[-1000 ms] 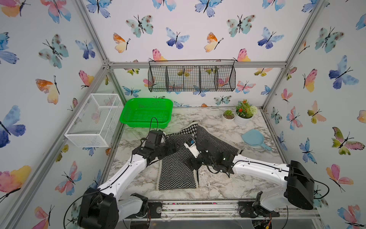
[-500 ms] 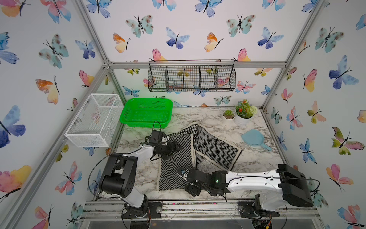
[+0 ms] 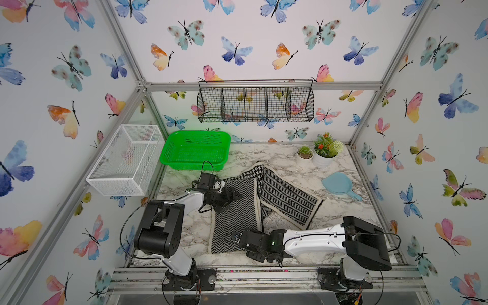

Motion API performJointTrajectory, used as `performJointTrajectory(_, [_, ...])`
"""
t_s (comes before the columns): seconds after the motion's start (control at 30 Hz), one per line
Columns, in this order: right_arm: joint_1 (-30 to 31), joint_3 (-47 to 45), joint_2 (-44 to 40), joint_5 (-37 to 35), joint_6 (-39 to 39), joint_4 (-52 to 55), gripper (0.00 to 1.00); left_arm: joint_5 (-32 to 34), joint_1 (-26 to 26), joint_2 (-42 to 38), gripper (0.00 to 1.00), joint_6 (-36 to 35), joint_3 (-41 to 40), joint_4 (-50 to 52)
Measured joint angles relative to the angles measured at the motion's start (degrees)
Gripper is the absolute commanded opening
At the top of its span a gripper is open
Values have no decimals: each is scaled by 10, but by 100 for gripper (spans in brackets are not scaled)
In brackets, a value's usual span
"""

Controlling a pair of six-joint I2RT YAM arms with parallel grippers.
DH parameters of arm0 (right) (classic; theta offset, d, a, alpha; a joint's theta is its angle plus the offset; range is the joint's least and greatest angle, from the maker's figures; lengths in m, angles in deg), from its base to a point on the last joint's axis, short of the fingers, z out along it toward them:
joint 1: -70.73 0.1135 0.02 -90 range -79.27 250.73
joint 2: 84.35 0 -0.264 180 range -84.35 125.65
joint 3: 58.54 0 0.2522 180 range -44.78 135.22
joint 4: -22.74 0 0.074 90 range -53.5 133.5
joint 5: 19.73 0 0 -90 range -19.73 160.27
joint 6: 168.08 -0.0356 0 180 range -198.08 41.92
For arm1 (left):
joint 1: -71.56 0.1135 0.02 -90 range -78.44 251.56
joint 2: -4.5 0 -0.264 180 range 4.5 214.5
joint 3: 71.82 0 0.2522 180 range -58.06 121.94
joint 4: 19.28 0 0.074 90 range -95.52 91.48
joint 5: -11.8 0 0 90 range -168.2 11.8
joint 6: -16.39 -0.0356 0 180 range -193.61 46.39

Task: Roll up the scarf and place it into the basket
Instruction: Roll the scarf at the center of the board.

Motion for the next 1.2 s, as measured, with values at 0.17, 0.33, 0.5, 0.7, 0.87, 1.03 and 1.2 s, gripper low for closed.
performJointTrajectory(0.17, [2,0,1,1,3,1,44,-2,0,0,90,-2,21,19])
performJointTrajectory(0.33, [4,0,17,6,8,1,27,-3,0,-4,91,-7,48,46])
performJointTrajectory(0.5, [4,0,22,13,8,0,2,-2,1,-25,91,-13,92,84])
performJointTrajectory(0.7, [4,29,31,35,-19,7,2,9,2,-86,91,-15,134,119])
performJointTrajectory(0.87, [4,77,31,61,-61,19,2,56,3,-144,91,-29,151,151])
performJointTrajectory(1.03, [-2,118,31,110,-106,24,2,130,5,-181,92,-50,156,190])
performJointTrajectory(1.2, [-29,148,35,177,-138,28,2,202,5,-213,92,-63,155,224])
